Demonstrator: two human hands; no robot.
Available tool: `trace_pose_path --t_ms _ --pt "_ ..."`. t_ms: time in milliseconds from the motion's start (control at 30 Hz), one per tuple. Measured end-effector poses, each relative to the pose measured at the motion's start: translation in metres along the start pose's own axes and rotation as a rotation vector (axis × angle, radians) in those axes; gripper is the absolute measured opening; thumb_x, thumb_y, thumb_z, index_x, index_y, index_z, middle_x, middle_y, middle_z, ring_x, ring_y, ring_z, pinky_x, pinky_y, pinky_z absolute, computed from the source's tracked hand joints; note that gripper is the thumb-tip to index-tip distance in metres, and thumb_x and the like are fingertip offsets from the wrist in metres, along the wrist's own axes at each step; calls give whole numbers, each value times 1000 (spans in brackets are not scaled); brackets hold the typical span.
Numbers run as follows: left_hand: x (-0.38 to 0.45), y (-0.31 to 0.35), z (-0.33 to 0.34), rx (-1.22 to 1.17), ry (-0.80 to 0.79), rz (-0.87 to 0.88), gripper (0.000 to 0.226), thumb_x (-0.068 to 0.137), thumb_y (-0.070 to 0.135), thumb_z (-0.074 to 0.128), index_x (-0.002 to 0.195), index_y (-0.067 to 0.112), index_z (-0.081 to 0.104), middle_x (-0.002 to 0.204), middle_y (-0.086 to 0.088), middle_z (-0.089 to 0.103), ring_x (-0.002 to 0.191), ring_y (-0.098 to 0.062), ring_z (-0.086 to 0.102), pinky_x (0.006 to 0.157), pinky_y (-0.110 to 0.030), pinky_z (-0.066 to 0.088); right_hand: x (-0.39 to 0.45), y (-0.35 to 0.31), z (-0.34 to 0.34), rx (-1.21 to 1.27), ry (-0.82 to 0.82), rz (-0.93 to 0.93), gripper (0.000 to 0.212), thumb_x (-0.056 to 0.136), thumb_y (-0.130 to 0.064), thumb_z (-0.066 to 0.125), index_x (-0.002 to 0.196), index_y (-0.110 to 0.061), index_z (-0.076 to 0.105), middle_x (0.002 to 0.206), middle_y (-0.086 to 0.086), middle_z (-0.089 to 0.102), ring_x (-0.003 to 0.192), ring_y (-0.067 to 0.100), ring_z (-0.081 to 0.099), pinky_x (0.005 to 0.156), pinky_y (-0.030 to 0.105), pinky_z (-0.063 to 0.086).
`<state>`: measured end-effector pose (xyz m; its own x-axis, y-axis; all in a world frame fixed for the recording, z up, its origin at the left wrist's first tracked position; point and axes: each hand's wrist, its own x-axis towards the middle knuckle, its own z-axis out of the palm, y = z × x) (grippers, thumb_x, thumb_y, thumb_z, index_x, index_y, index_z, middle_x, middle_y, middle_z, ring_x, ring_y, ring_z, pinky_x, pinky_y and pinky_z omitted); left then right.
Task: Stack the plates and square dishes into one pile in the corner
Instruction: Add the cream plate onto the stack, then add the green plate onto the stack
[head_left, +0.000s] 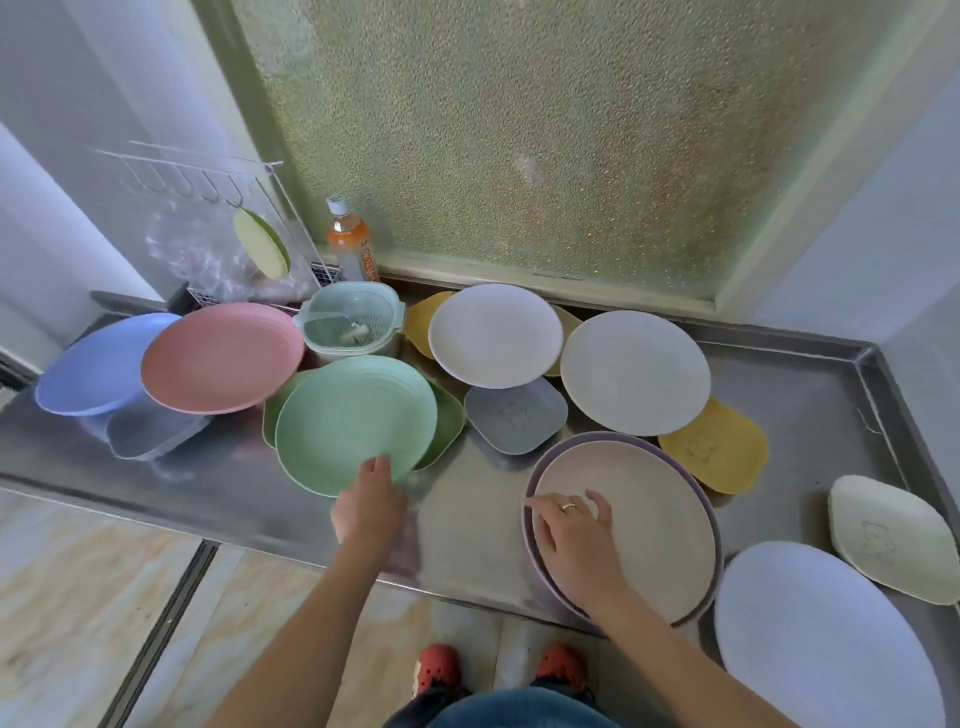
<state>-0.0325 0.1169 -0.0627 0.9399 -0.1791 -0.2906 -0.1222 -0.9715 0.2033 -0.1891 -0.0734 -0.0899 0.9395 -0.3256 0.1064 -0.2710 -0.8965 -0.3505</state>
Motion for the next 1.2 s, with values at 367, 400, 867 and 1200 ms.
trace_pose_path --t_ms 367,400,867,1200 --pt "-13 -40 6 -103 177 307 33 78 4 58 97 27 42 106 2 63 76 -31 68 58 -39 53 55 -88 9 170 -85 -276 55 81 -6 50 132 -27 48 122 -3 59 105 19 57 88 33 37" --pt "-14 -41 7 -122 214 371 40 74 2 63 94 28 40 102 5 64 69 -27 68 51 -38 53 59 -92 10 142 -60 -274 60 81 -6 53 135 -29 44 118 -2 59 100 19 58 85 33 40" --pt "1 1 -11 -90 432 1065 16 73 25 58 81 26 72 86 12 74 57 -13 67 39 -17 46 0 -42 -4 -6 297 11 9 78 -20 65 83 -21 72 73 -2 58 62 21 57 59 29 47" --pt "-34 83 31 113 -81 1358 48 38 8 85 79 30 72 80 15 72 63 -9 69 46 -16 50 -99 14 -25 -114 192 360 30 61 -3 82 85 -20 76 67 -3 59 62 23 60 58 29 47"
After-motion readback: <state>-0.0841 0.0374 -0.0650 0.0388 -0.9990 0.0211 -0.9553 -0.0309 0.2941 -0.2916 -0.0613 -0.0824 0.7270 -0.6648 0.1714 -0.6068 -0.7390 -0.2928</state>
